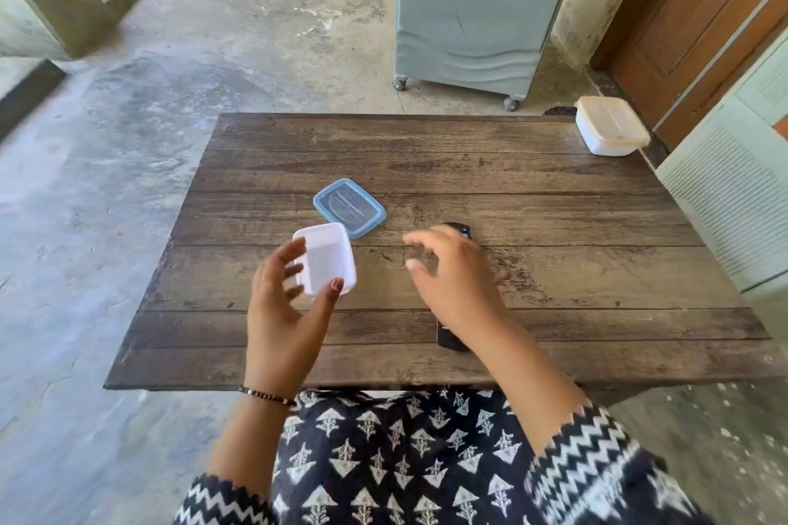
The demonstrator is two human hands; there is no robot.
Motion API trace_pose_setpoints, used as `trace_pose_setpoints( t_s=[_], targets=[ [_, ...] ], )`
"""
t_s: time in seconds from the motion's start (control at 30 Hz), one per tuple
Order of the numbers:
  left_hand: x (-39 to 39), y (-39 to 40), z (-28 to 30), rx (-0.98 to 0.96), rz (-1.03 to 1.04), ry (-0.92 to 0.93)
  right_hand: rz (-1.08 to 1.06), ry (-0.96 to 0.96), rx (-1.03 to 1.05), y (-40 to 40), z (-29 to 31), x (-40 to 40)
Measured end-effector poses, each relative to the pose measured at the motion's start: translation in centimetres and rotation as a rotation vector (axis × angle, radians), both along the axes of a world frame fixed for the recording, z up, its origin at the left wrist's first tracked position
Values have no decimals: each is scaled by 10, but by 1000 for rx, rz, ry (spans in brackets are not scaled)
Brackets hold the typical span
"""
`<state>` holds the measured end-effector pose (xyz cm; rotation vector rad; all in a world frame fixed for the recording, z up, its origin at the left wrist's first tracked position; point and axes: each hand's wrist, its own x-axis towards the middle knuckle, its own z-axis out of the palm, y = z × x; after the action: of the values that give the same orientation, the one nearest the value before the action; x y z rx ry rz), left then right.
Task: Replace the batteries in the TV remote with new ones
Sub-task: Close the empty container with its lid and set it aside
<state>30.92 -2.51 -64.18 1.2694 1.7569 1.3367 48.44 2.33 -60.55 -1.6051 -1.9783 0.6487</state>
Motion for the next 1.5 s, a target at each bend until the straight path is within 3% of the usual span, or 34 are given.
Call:
trace_pose_setpoints(
  t_s=[0.1, 0.2, 0.37, 0.53, 0.67, 0.8, 0.87, 0.93, 1.23, 1.5],
  targets=[
    [-24, 8, -10, -63, -112, 255, 123, -53, -38, 41, -10, -23],
    [-31, 18, -16, -117, -233, 350, 216, -175, -101, 73, -24, -39],
    [-35, 26, -27, -153, -315, 317, 259, -302, -159, 88, -37, -54],
    [-31, 26, -36, -135, -228, 235, 160, -333, -25, 84, -46, -61],
    [-29, 28, -39, -102, -179, 348, 108, -300, -6, 90, -50, -62],
    [-27, 29, -40, -104, -186, 427, -53, -89, -74, 82, -36, -54],
    [-27, 28, -41, -114, -186, 478, -148, 84, 8, 60, -29, -51],
    [-26, 27, -43, -121, -175, 531, -140, 122, 116, 27, -29, -54],
    [-24, 24, -41, -132, -173, 530, -70, -213, 199, -25, -44, -70],
    [-26, 21, -43, -121, -231, 510, 38, -213, 167, -22, -36, -71]
  ],
)
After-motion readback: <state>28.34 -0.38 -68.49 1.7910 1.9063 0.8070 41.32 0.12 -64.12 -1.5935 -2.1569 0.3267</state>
